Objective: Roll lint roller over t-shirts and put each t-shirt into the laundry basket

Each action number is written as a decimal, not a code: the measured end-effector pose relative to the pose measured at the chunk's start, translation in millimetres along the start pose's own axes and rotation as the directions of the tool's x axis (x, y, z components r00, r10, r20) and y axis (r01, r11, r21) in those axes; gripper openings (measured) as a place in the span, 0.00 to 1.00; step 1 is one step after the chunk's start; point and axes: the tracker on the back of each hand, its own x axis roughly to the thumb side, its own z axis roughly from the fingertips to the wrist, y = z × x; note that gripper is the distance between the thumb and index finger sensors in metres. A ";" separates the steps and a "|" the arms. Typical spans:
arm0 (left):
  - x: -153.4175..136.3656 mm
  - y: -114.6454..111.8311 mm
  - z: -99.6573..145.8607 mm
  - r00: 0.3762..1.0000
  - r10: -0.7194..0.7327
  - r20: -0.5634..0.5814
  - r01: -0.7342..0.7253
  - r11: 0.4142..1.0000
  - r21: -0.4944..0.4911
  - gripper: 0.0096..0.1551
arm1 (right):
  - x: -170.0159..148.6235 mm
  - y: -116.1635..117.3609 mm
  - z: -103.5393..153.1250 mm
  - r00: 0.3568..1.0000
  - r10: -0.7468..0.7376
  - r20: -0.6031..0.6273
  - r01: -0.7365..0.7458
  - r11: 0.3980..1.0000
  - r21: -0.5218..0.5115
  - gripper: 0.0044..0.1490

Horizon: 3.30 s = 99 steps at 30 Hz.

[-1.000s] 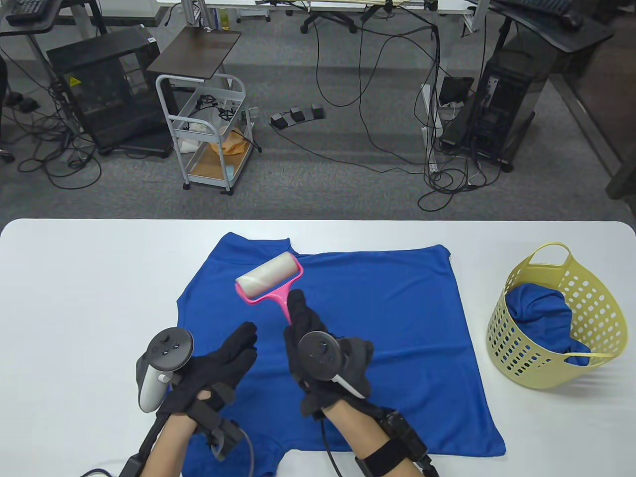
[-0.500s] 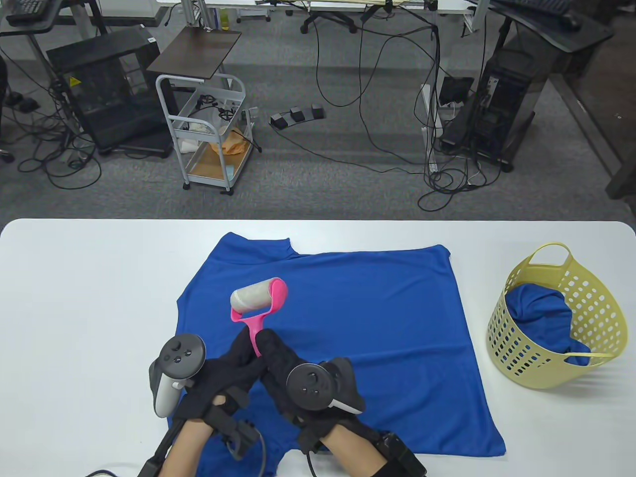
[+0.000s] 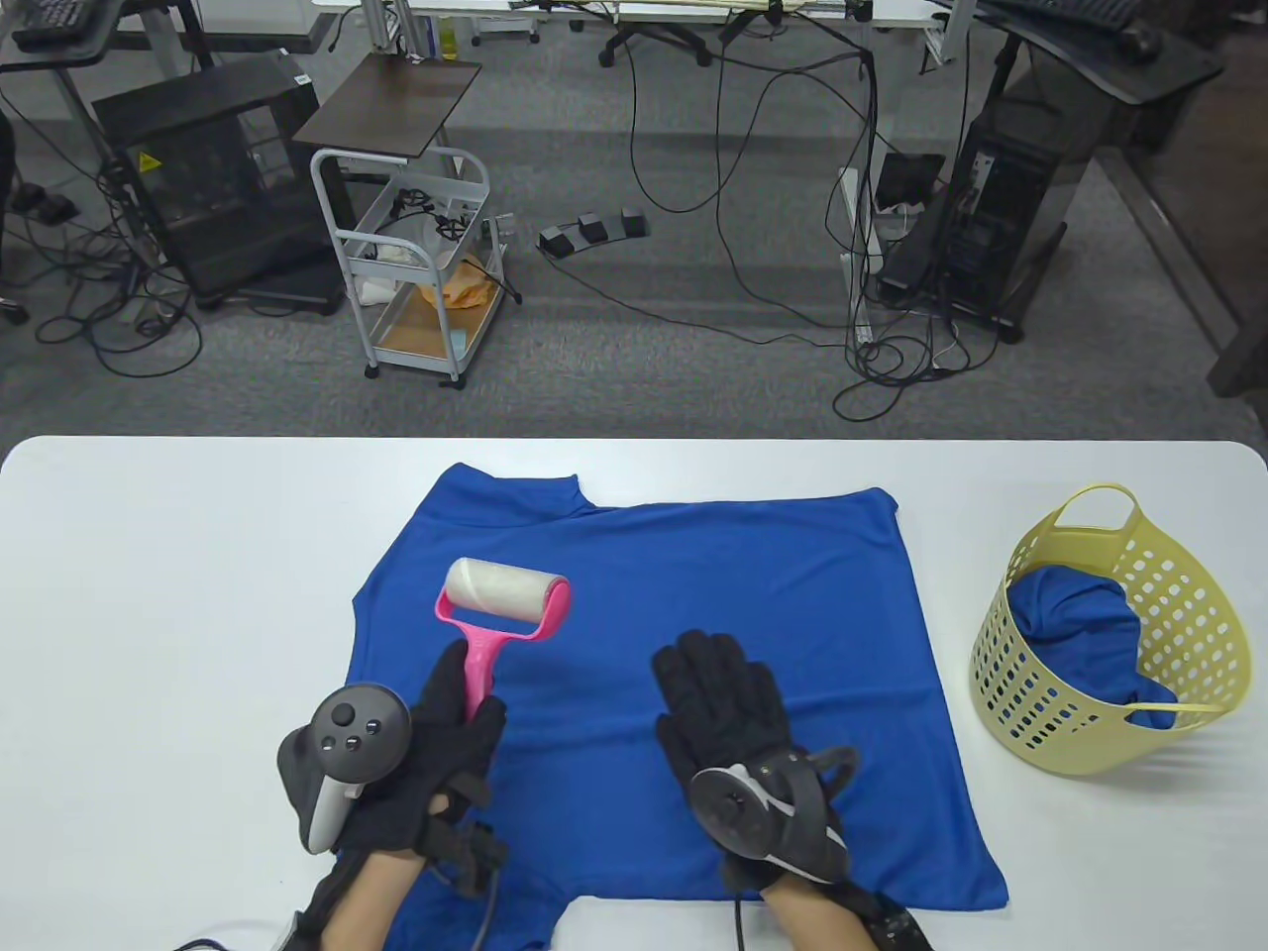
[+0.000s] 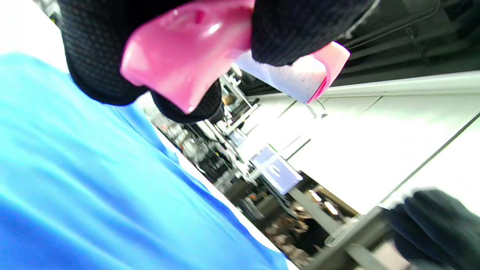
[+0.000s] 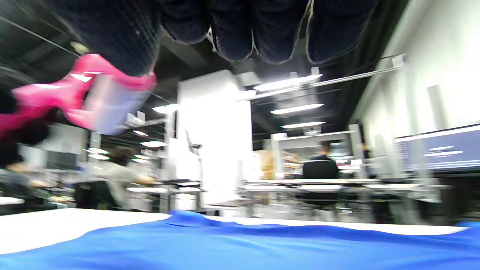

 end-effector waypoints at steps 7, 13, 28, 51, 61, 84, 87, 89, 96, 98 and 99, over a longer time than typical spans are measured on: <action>-41.9 44.7 -10.0 0.963 -0.208 -0.171 0.229 0.967 0.112 0.40 | -76.1 29.9 11.6 0.961 0.052 -0.272 -0.013 0.990 0.141 0.43; -93.6 78.0 -19.5 0.880 -0.276 -0.385 0.348 0.929 0.130 0.40 | -98.1 46.3 14.9 0.939 0.088 -0.332 -0.007 0.971 0.237 0.44; -188.4 103.8 -47.5 0.516 -0.320 -0.794 0.537 0.844 0.009 0.39 | -102.2 48.3 15.5 0.930 0.089 -0.356 0.015 0.961 0.278 0.44; -157.1 112.2 -54.2 0.659 -0.437 -0.612 0.554 0.832 0.003 0.45 | -122.7 22.2 19.9 0.942 0.047 -0.332 0.061 0.950 0.306 0.42; -68.6 35.4 -33.7 0.892 -0.432 0.130 0.445 0.799 -0.405 0.33 | -144.1 6.5 48.8 0.998 0.027 -0.060 0.013 0.809 0.588 0.42; -98.2 -15.5 15.3 0.655 -0.652 0.381 0.697 0.328 -0.638 0.50 | -156.1 45.8 79.9 0.999 -0.038 -0.026 0.041 0.504 0.863 0.52; -103.8 -14.1 13.2 0.699 -0.631 0.336 0.641 0.345 -0.686 0.50 | -159.1 46.9 82.5 0.995 -0.062 -0.072 0.094 0.530 0.843 0.48; -107.8 -14.4 12.1 0.719 -0.624 0.306 0.602 0.338 -0.723 0.52 | -162.2 47.5 85.0 0.992 -0.077 -0.098 0.125 0.548 0.827 0.45; -101.2 -16.0 19.0 0.610 -0.677 0.413 0.754 0.335 -0.564 0.50 | -164.3 48.4 84.0 0.985 -0.093 -0.146 0.171 0.642 0.747 0.31; -100.6 -14.2 20.1 0.614 -0.677 0.405 0.759 0.366 -0.539 0.47 | -163.9 48.4 83.4 0.979 -0.111 -0.172 0.202 0.673 0.712 0.26; -101.2 -12.5 19.5 0.622 -0.675 0.397 0.756 0.385 -0.529 0.42 | -163.4 49.0 83.2 0.975 -0.122 -0.184 0.217 0.692 0.689 0.25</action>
